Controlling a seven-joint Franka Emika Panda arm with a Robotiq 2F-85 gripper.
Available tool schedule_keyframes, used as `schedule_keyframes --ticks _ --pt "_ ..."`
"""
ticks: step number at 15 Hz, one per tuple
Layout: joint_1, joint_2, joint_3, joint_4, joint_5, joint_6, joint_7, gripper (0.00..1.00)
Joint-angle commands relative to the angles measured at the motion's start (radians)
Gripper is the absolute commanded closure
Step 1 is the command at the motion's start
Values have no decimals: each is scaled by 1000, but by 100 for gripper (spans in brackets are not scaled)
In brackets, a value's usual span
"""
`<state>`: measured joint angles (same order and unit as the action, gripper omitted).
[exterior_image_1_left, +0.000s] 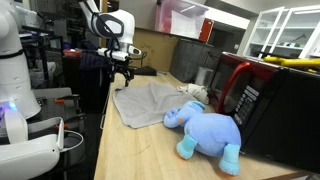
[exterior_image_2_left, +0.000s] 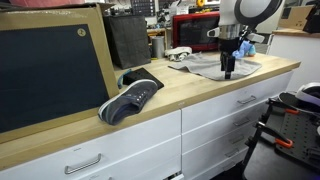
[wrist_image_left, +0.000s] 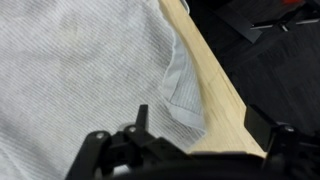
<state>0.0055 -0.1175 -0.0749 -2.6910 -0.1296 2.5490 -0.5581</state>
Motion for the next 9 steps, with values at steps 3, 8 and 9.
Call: schedule_keyframes --ticks 3,8,9 --pt "-21 23 6 -18 -34 38 36 51" --pt "1 -37 20 -46 35 -6 31 88" --pt "7 -47 24 -52 50 -8 35 95"
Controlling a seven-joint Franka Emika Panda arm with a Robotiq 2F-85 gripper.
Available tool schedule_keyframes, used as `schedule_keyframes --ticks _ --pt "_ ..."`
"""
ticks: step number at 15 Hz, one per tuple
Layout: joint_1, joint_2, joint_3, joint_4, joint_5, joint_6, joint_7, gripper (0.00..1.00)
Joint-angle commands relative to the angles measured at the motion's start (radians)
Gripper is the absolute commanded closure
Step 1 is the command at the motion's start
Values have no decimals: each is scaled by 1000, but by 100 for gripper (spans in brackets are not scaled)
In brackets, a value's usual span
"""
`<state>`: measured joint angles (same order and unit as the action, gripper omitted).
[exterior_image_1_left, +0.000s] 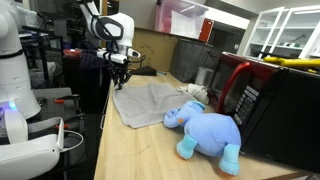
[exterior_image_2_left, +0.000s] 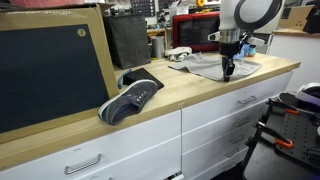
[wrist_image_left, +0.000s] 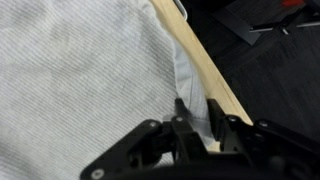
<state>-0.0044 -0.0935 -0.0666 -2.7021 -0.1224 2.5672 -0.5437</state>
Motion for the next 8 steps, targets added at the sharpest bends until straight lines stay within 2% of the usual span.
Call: schedule_keyframes --ticks 1,8 --pt "27 -80 23 -47 66 -29 28 100" --pt "121 -147 82 -42 211 -97 141 98"
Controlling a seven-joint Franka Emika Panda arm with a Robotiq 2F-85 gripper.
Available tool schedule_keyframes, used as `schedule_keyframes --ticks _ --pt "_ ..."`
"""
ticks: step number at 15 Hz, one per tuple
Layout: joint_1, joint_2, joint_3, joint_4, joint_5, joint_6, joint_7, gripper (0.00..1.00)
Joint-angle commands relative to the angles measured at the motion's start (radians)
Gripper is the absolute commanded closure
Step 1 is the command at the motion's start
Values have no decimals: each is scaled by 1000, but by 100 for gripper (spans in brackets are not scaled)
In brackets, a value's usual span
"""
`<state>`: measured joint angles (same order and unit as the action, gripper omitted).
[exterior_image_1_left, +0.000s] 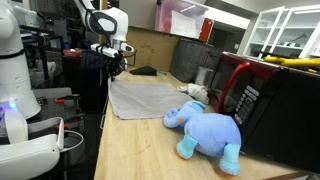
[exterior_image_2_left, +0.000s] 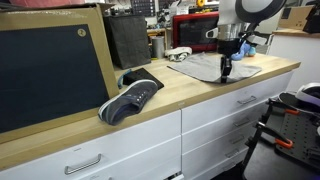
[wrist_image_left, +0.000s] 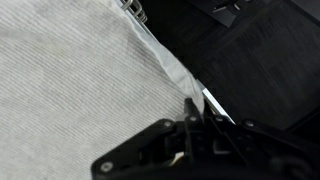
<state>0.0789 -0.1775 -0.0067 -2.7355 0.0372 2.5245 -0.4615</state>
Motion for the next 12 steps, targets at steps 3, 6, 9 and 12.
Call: schedule_keyframes --ticks 3,6,9,12 --pt "71 -96 37 1 93 -95 98 69" --pt "78 -147 8 15 128 -181 60 54" --pt "40 -211 -48 43 108 -307 17 30" --pt "-14 -247 -128 98 77 -425 -43 8"
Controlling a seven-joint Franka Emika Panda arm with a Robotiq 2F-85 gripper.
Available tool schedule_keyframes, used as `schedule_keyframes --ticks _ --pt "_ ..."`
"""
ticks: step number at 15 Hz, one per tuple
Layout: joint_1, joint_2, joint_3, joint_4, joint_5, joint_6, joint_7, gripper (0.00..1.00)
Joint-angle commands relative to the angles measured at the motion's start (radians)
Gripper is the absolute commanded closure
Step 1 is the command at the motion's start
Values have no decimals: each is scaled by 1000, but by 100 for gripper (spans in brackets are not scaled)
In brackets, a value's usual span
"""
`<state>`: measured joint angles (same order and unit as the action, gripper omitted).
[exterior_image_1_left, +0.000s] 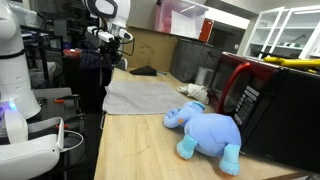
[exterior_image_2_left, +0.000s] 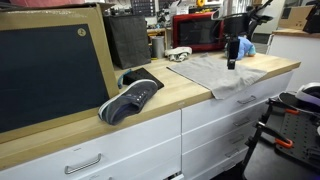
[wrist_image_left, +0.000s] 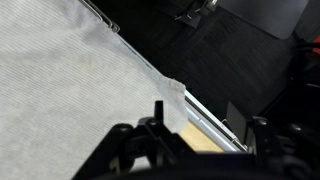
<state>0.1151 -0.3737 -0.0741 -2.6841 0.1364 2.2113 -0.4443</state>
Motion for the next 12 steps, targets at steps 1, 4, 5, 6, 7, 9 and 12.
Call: schedule_keyframes --ticks 1,4,5,6,7,9,12 --pt "-69 -52 -84 69 -36 -146 -81 2" --pt "-119 -45 -137 131 -76 -216 -127 0" --pt "-131 -40 -149 149 -80 -232 -139 0" --pt "-140 -36 -159 165 -81 -247 -152 0" --pt "-149 -35 -165 176 -86 -249 -152 0" --pt "-165 -31 -173 200 -95 -265 -154 0" --pt "-189 -28 -181 231 -123 -275 -148 0"
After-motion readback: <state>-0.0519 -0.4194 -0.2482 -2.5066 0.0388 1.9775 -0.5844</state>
